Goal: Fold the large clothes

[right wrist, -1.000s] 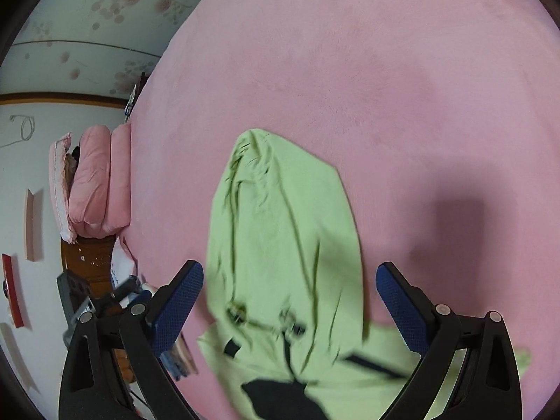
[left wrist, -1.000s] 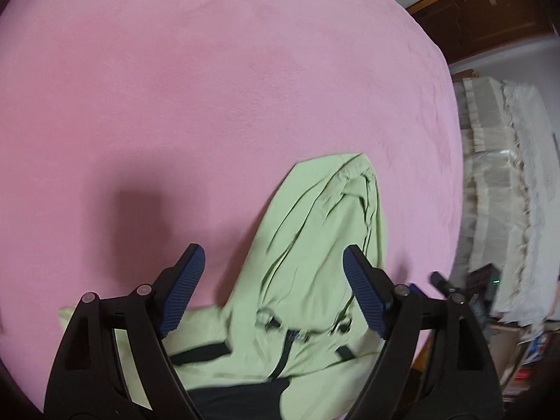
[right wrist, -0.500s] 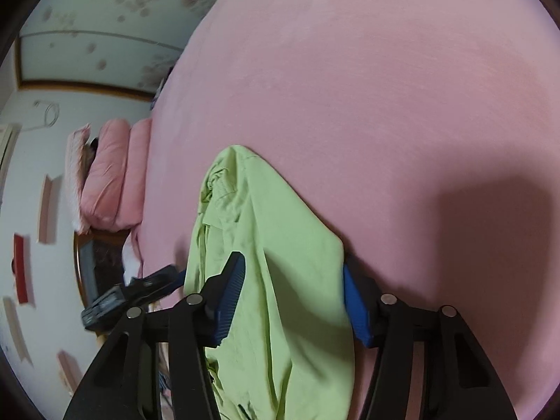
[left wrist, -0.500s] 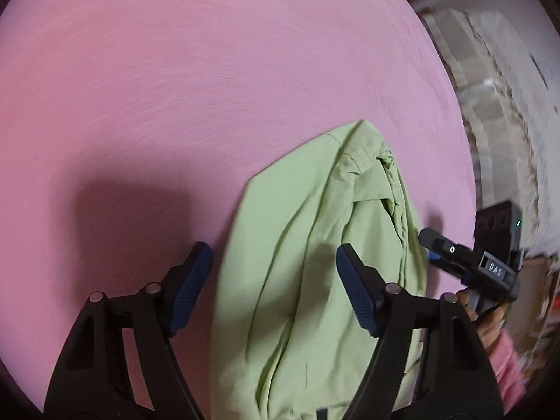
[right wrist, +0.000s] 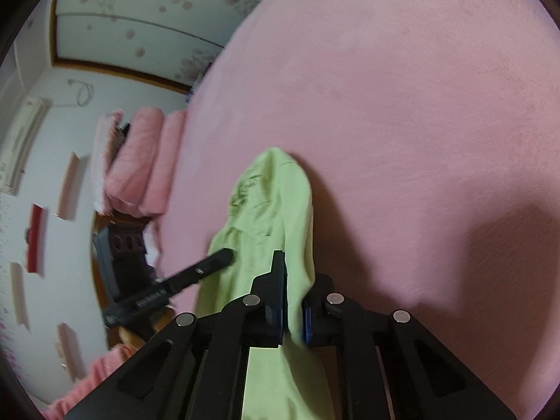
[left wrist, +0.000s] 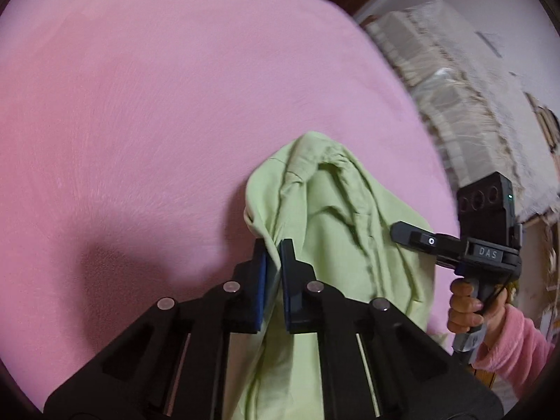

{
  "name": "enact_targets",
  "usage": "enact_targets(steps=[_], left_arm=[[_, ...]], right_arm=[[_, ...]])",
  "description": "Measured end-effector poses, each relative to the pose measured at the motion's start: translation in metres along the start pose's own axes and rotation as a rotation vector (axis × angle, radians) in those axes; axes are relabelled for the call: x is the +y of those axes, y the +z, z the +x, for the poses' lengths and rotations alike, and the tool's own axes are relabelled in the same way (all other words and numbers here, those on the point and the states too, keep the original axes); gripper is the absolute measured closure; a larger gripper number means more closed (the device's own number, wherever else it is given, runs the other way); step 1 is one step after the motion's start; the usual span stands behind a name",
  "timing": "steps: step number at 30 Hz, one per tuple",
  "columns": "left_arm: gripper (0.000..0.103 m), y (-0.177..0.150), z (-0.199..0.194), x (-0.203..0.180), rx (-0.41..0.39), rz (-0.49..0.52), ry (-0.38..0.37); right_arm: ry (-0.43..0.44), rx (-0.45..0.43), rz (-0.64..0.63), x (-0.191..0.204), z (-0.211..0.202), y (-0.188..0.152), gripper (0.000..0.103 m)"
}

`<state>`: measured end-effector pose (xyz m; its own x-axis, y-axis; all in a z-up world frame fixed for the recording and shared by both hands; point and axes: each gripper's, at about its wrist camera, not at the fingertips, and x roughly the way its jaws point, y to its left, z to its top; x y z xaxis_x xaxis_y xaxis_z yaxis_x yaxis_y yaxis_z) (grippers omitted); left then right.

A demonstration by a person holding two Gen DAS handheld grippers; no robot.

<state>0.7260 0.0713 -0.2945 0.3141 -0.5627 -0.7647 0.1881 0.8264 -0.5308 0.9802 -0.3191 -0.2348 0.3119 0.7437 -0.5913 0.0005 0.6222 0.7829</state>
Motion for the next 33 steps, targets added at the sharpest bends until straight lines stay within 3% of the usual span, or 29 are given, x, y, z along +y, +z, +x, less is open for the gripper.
enact_targets(steps=[8, 15, 17, 21, 23, 29, 32, 33], left_arm=[[0.098, -0.029, -0.118, -0.049, -0.099, 0.159, -0.149], [0.098, -0.090, -0.191, -0.087, -0.085, 0.353, -0.106], [0.098, -0.118, -0.199, -0.103, -0.075, 0.459, -0.022], [0.098, -0.166, -0.204, -0.123, -0.077, 0.527, 0.014], [0.098, -0.192, -0.202, -0.127, -0.071, 0.545, 0.017], [0.097, -0.277, -0.178, -0.123, 0.020, 0.530, 0.030], [0.097, -0.316, -0.154, -0.123, 0.075, 0.547, 0.083], [0.097, -0.329, -0.146, -0.121, 0.101, 0.550, 0.118]], right_arm=[[0.216, -0.062, -0.108, 0.050, -0.090, -0.018, 0.095], [0.260, -0.038, -0.259, 0.088, -0.143, -0.071, 0.095], [0.253, -0.014, -0.295, 0.091, -0.152, -0.080, 0.095], [0.182, 0.012, -0.397, 0.094, -0.153, -0.121, 0.095], [0.155, 0.027, -0.400, 0.074, -0.182, -0.138, 0.095], [-0.012, 0.102, -0.387, 0.057, -0.162, -0.177, 0.092], [-0.115, 0.159, -0.392, 0.056, -0.155, -0.189, 0.086], [-0.145, 0.173, -0.391, 0.056, -0.146, -0.196, 0.079]])
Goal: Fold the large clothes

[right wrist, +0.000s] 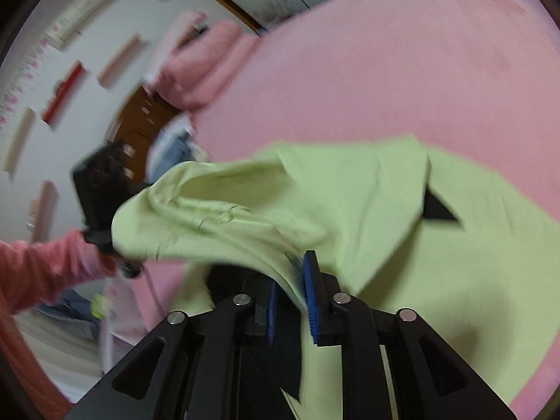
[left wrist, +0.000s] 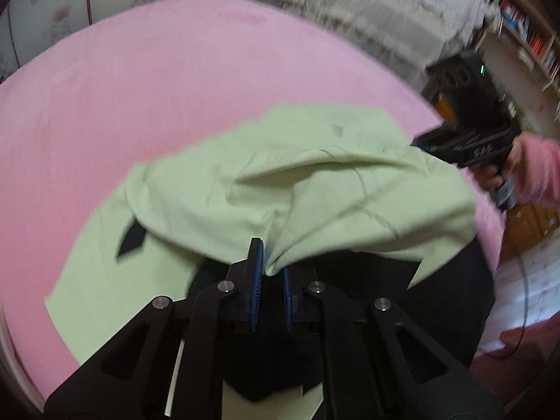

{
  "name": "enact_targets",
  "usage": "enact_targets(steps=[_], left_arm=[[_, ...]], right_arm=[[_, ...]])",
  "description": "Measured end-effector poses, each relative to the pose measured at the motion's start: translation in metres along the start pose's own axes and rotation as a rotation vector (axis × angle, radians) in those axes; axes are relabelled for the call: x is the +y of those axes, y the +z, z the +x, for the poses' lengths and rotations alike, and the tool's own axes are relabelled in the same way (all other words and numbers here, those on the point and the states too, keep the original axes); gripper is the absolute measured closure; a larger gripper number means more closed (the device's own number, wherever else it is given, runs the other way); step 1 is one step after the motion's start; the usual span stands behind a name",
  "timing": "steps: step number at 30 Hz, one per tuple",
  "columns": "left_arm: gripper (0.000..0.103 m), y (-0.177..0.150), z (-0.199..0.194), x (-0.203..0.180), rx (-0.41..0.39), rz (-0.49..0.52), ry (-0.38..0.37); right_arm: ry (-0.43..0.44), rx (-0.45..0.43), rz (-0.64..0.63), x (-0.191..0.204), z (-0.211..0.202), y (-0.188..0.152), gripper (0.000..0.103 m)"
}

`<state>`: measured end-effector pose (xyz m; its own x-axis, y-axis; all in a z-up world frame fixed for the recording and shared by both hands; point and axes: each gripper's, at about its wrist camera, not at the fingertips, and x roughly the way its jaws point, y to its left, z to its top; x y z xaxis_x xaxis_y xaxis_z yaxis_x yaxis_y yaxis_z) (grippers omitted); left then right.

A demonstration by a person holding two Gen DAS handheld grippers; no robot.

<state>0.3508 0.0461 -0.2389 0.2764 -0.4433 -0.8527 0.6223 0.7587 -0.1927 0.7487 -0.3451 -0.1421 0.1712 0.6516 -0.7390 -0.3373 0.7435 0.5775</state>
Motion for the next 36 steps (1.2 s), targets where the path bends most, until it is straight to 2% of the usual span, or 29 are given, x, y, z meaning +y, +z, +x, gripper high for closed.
enact_targets(steps=[1, 2, 4, 5, 6, 7, 8, 10, 12, 14, 15, 16, 17, 18, 19, 20, 21, 22, 23, 25, 27, 28, 29, 31, 32, 34, 36], left_arm=[[0.097, -0.012, 0.007, -0.004, 0.033, 0.001, 0.018], [0.095, -0.021, 0.011, -0.005, 0.057, 0.002, 0.027], [0.090, -0.035, 0.020, -0.006, 0.145, 0.024, 0.090], [0.083, -0.039, 0.023, -0.005, 0.183, 0.026, 0.109], [0.078, -0.047, 0.023, 0.003, 0.234, 0.016, 0.113], [0.066, -0.051, 0.022, 0.007, 0.271, -0.002, 0.108], [0.058, -0.054, 0.017, 0.009, 0.287, -0.025, 0.104], [0.057, -0.054, -0.002, 0.007, 0.261, -0.063, 0.092], [0.057, -0.045, -0.023, 0.004, 0.194, -0.115, 0.065], [0.057, -0.026, -0.037, -0.010, 0.074, -0.242, 0.021], [0.057, -0.023, -0.037, -0.012, 0.034, -0.317, 0.003], [0.058, -0.019, -0.031, -0.015, 0.008, -0.397, -0.016], [0.067, -0.013, -0.021, -0.017, -0.008, -0.451, -0.025], [0.076, -0.013, -0.011, -0.022, -0.023, -0.494, -0.023], [0.088, -0.007, 0.001, -0.022, -0.033, -0.531, -0.006], [0.089, -0.010, 0.020, -0.024, -0.019, -0.604, 0.044], [0.091, -0.015, 0.030, -0.022, -0.001, -0.658, 0.060], [0.097, -0.023, 0.047, -0.021, 0.025, -0.739, 0.071], [0.097, -0.028, 0.053, -0.017, 0.039, -0.782, 0.093], [0.098, -0.038, 0.065, -0.018, 0.040, -0.807, 0.142], [0.100, -0.045, 0.067, -0.020, 0.042, -0.757, 0.188], [0.100, -0.047, 0.066, -0.021, 0.063, -0.699, 0.225], [0.100, -0.051, 0.065, -0.019, 0.084, -0.663, 0.257], [0.100, -0.060, 0.062, -0.005, 0.137, -0.616, 0.289], [0.100, -0.062, 0.060, 0.000, 0.151, -0.623, 0.291], [0.100, -0.067, 0.055, 0.011, 0.191, -0.638, 0.296], [0.101, -0.061, 0.049, 0.015, 0.185, -0.664, 0.297]], right_arm=[[-0.039, 0.028, 0.006, -0.001, 0.008, -0.007, 0.064], [-0.072, 0.050, 0.016, -0.004, 0.014, -0.013, 0.062], [-0.111, 0.092, 0.012, -0.011, 0.019, -0.018, 0.060], [-0.132, 0.117, 0.001, -0.012, 0.020, -0.019, 0.056], [-0.147, 0.135, -0.007, -0.009, 0.019, -0.020, 0.046], [-0.163, 0.148, -0.017, -0.011, 0.015, -0.020, 0.038], [-0.172, 0.153, -0.029, -0.012, 0.010, -0.022, 0.036], [-0.206, 0.131, -0.047, -0.003, -0.005, -0.018, 0.035], [-0.219, 0.066, -0.022, 0.005, -0.022, -0.010, 0.036], [-0.165, -0.042, 0.042, 0.047, -0.027, -0.008, 0.035], [-0.131, -0.091, 0.094, 0.051, -0.030, -0.006, 0.036], [-0.087, -0.126, 0.150, 0.058, -0.024, -0.006, 0.037], [-0.041, -0.149, 0.184, 0.065, -0.014, -0.008, 0.040], [-0.003, -0.171, 0.207, 0.069, -0.003, -0.009, 0.052], [0.009, -0.192, 0.227, 0.080, 0.013, -0.011, 0.072], [0.008, -0.195, 0.254, 0.081, 0.029, -0.013, 0.082], [-0.005, -0.176, 0.281, 0.078, 0.043, -0.017, 0.094], [-0.032, -0.128, 0.335, 0.078, 0.067, -0.023, 0.095], [-0.045, -0.081, 0.380, 0.089, 0.095, -0.034, 0.096], [-0.025, 0.010, 0.430, 0.085, 0.126, -0.044, 0.097], [-0.065, 0.054, 0.374, 0.094, 0.144, -0.056, 0.097], [-0.121, 0.077, 0.316, 0.089, 0.149, -0.062, 0.099], [-0.133, 0.078, 0.290, 0.097, 0.157, -0.073, 0.102], [-0.080, 0.060, 0.284, 0.084, 0.142, -0.084, 0.102], [-0.093, 0.049, 0.286, 0.083, 0.139, -0.096, 0.102], [-0.203, 0.013, 0.266, 0.072, 0.112, -0.101, 0.102], [-0.252, -0.023, 0.248, 0.072, 0.091, -0.095, 0.102]])
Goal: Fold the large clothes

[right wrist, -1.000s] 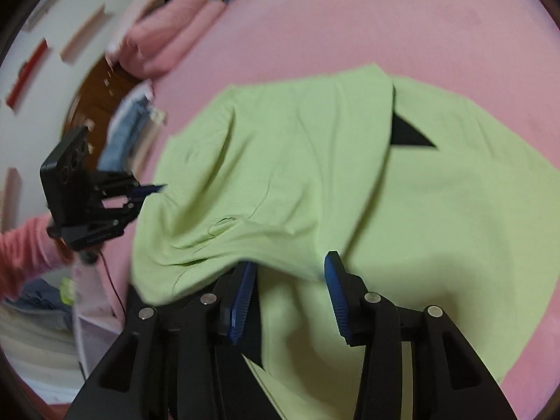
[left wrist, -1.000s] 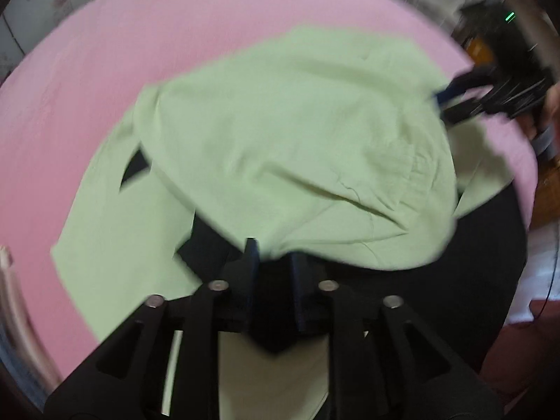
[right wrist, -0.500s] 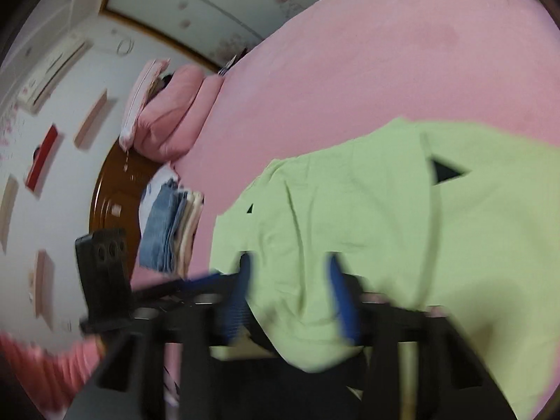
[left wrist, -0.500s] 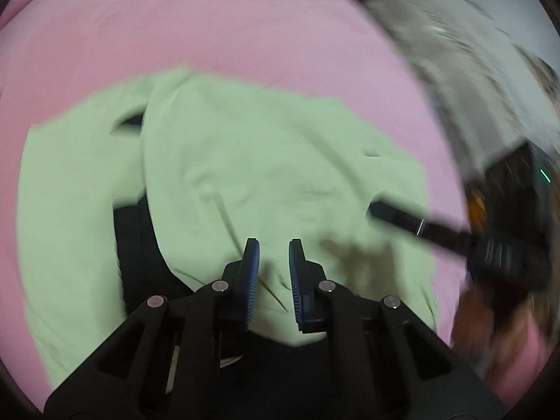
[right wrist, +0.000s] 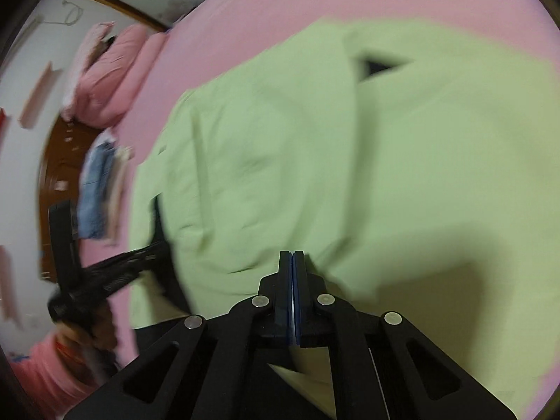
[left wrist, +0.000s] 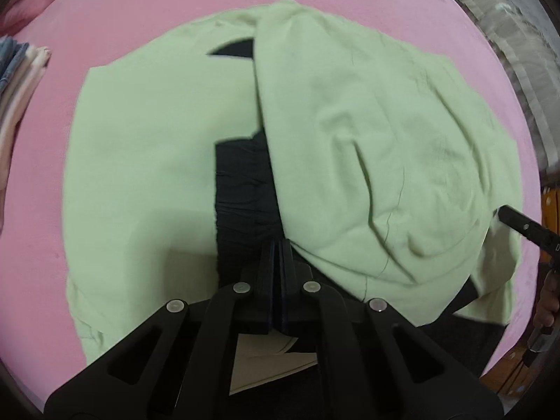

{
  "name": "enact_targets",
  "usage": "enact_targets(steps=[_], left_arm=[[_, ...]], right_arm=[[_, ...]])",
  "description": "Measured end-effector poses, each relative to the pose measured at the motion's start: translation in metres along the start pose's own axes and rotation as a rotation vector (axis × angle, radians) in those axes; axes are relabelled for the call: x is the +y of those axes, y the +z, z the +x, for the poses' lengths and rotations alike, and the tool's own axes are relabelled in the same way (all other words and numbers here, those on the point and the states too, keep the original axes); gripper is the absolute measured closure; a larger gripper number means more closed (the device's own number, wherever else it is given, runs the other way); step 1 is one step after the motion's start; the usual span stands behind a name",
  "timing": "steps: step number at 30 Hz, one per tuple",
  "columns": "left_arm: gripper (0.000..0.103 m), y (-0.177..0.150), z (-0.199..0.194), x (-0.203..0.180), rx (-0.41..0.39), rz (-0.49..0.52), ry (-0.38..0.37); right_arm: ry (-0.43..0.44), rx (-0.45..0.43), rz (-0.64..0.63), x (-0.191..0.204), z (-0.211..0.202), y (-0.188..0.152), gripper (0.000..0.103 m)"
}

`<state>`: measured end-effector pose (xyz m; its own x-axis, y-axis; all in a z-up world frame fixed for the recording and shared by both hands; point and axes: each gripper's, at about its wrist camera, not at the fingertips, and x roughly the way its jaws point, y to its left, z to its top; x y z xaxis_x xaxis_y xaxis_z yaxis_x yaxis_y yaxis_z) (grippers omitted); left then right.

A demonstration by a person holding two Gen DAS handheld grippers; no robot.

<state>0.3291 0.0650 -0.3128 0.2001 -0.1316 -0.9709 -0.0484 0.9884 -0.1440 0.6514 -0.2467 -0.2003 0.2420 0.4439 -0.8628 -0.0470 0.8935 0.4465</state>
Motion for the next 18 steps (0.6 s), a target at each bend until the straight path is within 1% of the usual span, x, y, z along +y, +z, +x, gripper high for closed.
enact_targets(steps=[1, 2, 3, 4, 5, 6, 7, 8, 9, 10, 11, 13, 14, 16, 18], left_arm=[[0.101, 0.006, -0.009, -0.004, -0.031, -0.008, 0.011], [0.101, 0.012, -0.016, -0.010, -0.068, -0.003, 0.004], [0.101, 0.020, -0.024, -0.021, -0.114, 0.005, -0.013], [0.101, 0.028, -0.031, -0.029, -0.160, 0.010, -0.034], [0.101, 0.041, -0.038, -0.041, -0.215, 0.018, -0.071], [0.101, 0.051, -0.039, -0.049, -0.238, 0.026, -0.091], [0.101, 0.062, -0.037, -0.056, -0.252, 0.030, -0.096], [0.101, 0.077, -0.030, -0.063, -0.265, 0.035, -0.089], [0.100, 0.092, -0.022, -0.070, -0.275, 0.033, -0.078], [0.100, 0.115, -0.013, -0.066, -0.289, 0.017, -0.069], [0.100, 0.131, -0.006, -0.064, -0.304, -0.015, -0.062], [0.101, 0.164, 0.022, -0.066, -0.288, -0.074, -0.061], [0.101, 0.174, 0.038, -0.061, -0.269, -0.098, -0.055], [0.101, 0.180, 0.063, -0.053, -0.239, -0.109, -0.029], [0.101, 0.179, 0.075, -0.044, -0.263, -0.110, -0.043]], right_arm=[[-0.011, -0.027, -0.002, -0.001, -0.009, 0.008, 0.102], [-0.005, -0.053, -0.003, 0.001, -0.014, 0.016, 0.102], [0.020, -0.070, -0.003, 0.007, -0.015, 0.023, 0.102], [0.050, -0.083, -0.003, 0.018, -0.022, 0.029, 0.102], [0.094, -0.099, 0.000, 0.022, -0.017, 0.040, 0.102], [0.157, -0.117, 0.003, 0.033, -0.006, 0.049, 0.102], [0.191, -0.128, 0.000, 0.049, 0.012, 0.051, 0.102], [0.214, -0.144, -0.009, 0.076, 0.032, 0.055, 0.102], [0.224, -0.163, -0.021, 0.085, 0.044, 0.064, 0.102], [0.222, -0.181, -0.018, 0.095, 0.059, 0.073, 0.102], [0.210, -0.202, -0.012, 0.101, 0.074, 0.084, 0.102], [0.191, -0.249, 0.016, 0.107, 0.099, 0.099, 0.102], [0.188, -0.259, 0.049, 0.106, 0.113, 0.107, 0.102], [0.172, -0.266, 0.100, 0.101, 0.141, 0.115, 0.102], [0.154, -0.280, 0.097, 0.095, 0.156, 0.120, 0.102]])
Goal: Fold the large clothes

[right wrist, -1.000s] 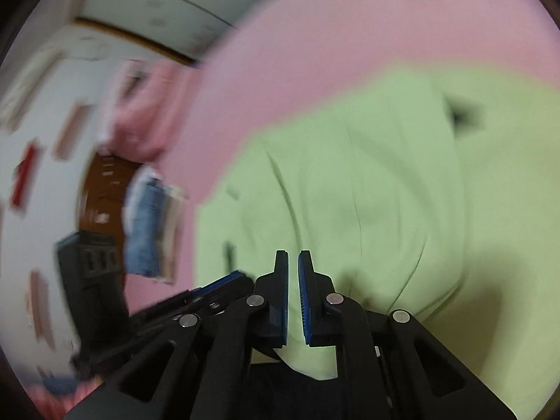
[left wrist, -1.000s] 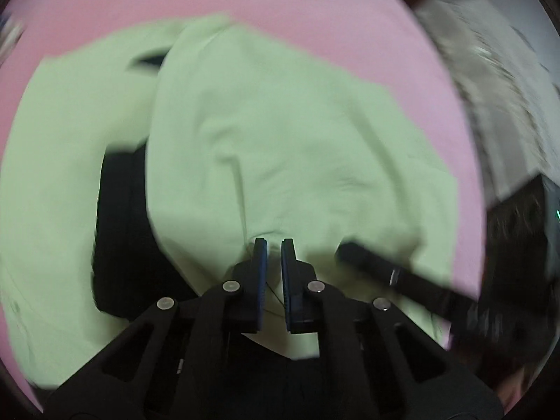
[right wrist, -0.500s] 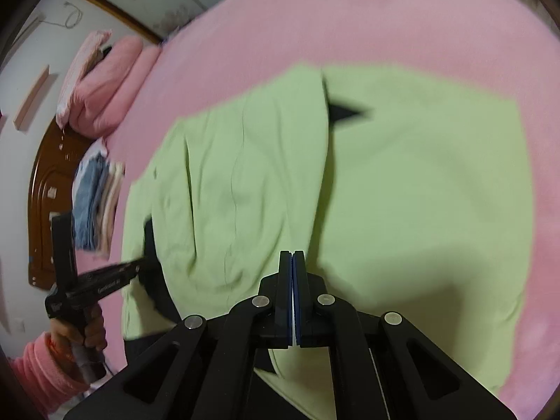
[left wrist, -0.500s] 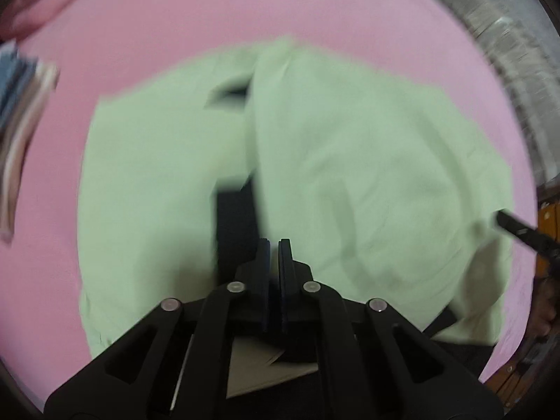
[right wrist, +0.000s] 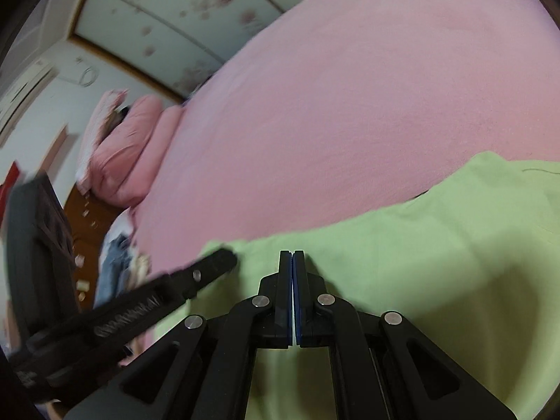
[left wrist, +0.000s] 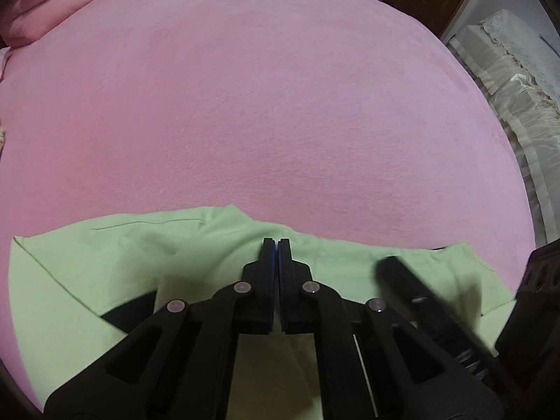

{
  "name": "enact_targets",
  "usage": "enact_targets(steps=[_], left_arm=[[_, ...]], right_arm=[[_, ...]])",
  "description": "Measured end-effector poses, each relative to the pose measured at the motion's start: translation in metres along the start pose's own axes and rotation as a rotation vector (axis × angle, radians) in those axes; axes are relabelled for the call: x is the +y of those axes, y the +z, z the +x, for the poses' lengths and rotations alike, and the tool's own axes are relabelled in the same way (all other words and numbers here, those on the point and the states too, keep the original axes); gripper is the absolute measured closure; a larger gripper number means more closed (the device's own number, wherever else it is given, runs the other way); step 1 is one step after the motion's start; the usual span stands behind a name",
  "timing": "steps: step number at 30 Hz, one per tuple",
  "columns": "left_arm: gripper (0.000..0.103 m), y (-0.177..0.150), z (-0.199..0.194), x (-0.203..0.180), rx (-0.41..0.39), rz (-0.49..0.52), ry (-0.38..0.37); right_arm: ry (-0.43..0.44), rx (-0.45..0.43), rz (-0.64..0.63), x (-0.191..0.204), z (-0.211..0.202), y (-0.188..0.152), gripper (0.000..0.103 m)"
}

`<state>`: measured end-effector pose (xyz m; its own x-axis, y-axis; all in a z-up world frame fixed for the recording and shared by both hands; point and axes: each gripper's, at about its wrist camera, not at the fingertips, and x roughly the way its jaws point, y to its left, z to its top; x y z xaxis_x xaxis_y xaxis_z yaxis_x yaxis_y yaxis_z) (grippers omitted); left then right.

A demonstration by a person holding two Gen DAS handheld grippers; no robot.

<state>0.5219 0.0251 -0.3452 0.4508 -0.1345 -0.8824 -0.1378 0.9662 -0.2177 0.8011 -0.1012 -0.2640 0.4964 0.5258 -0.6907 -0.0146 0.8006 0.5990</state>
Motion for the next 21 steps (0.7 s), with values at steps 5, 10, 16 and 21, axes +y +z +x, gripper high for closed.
enact_targets(steps=[5, 10, 16, 21], left_arm=[[0.102, -0.003, 0.002, 0.031, -0.007, 0.018, -0.038], [0.102, 0.003, -0.008, 0.036, -0.022, 0.069, 0.000], [0.102, 0.002, -0.014, 0.045, -0.049, 0.064, 0.010], [0.102, 0.001, -0.043, 0.046, -0.085, 0.056, 0.060]], right_arm=[[-0.110, -0.083, 0.015, -0.047, -0.015, 0.006, 0.103], [-0.255, -0.117, -0.013, -0.083, -0.028, 0.012, 0.103], [-0.427, -0.213, 0.134, -0.125, -0.055, 0.005, 0.103], [-0.462, -0.245, 0.006, -0.090, -0.058, 0.002, 0.103]])
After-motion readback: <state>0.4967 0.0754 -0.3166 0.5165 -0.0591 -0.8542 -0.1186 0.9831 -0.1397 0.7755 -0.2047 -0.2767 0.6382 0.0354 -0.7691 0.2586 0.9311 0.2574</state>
